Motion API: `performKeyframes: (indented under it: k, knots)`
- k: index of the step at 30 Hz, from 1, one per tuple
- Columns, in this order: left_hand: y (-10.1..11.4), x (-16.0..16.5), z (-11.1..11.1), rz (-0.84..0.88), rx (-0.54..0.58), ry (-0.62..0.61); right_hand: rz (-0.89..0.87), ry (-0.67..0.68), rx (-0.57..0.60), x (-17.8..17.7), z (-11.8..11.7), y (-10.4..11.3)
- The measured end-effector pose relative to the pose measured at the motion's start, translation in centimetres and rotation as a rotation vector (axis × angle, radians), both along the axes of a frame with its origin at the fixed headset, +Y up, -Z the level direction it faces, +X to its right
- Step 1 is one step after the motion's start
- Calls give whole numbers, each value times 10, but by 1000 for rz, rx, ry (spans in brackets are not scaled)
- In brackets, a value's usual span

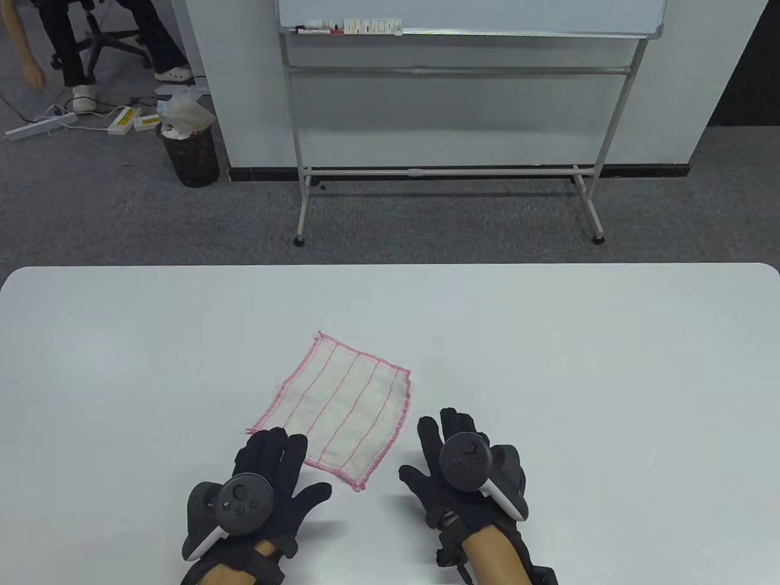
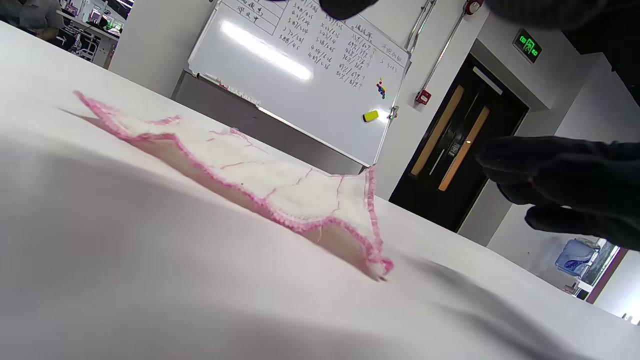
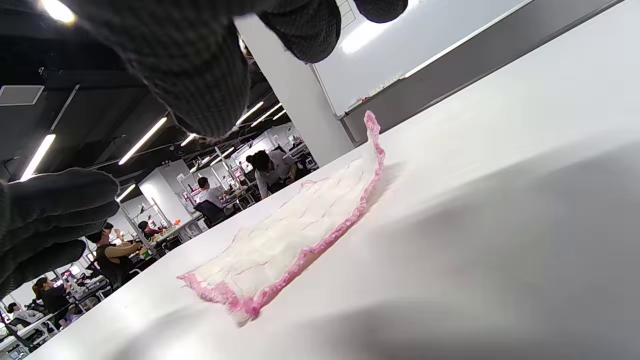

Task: Squeeze dry dish cloth into compact mass

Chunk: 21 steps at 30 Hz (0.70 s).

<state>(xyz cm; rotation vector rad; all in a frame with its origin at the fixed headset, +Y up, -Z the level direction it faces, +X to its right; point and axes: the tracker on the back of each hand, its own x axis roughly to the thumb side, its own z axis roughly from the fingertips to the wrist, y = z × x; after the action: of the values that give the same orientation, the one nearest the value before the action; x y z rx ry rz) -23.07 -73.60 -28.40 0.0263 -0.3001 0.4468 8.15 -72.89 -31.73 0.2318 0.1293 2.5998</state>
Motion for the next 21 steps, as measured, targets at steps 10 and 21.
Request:
performKeyframes:
  k: [10,21]
  knots:
    - [0,-8,-2,30,-22,16,16,18,27,-7,3,3]
    - [-2,-7,-2,48,-40,4,2,-15,1,3,2,0]
